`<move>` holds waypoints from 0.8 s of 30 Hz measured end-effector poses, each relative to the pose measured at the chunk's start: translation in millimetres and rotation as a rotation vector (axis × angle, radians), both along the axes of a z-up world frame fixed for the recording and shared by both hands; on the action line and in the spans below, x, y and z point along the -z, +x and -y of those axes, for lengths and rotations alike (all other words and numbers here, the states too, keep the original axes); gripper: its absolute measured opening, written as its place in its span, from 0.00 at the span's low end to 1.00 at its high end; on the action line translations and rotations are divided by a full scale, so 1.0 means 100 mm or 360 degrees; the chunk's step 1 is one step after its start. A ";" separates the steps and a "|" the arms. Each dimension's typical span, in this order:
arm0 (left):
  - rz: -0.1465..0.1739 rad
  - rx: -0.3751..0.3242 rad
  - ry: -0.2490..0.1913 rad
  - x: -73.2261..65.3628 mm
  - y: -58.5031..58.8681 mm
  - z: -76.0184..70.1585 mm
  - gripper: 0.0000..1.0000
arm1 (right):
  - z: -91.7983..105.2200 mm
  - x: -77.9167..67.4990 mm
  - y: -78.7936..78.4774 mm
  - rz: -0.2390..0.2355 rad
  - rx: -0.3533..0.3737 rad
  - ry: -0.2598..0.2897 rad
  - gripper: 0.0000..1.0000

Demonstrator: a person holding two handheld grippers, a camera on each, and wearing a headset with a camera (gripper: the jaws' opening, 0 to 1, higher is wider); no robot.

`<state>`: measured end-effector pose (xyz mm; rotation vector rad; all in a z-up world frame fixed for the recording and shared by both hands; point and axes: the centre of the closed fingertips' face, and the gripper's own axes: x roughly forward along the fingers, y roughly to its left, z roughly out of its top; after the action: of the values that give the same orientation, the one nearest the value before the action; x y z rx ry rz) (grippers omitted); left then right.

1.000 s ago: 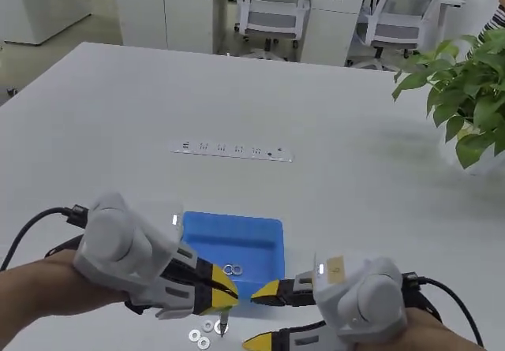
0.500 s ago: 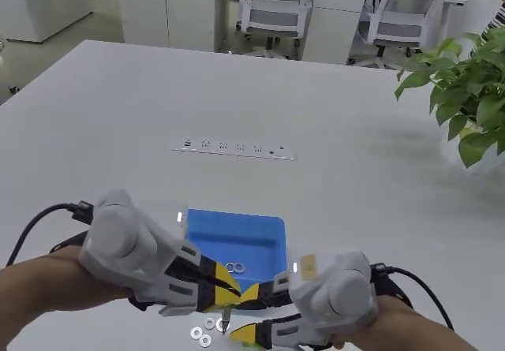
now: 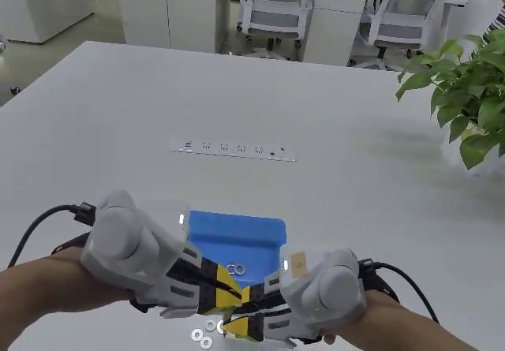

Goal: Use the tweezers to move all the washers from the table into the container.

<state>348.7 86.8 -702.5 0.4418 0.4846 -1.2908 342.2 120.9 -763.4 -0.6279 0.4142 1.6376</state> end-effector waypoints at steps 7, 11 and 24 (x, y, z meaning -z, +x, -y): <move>-0.0008 -0.0007 -0.0002 0.01 0.00 -0.01 0.05 | 0.00 0.00 0.00 -0.0029 0.0023 0.0017 0.10; -0.0008 -0.0009 0.0003 0.01 -0.01 -0.01 0.05 | 0.00 0.00 0.01 -0.0044 0.0049 0.0020 0.09; -0.0002 -0.0019 0.0016 0.00 -0.03 -0.01 0.06 | -0.01 0.00 0.00 -0.0066 0.0059 -0.0001 0.09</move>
<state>345.9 88.3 -702.0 0.4463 0.4943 -1.2778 341.9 121.9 -763.6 -0.5845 0.4539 1.6173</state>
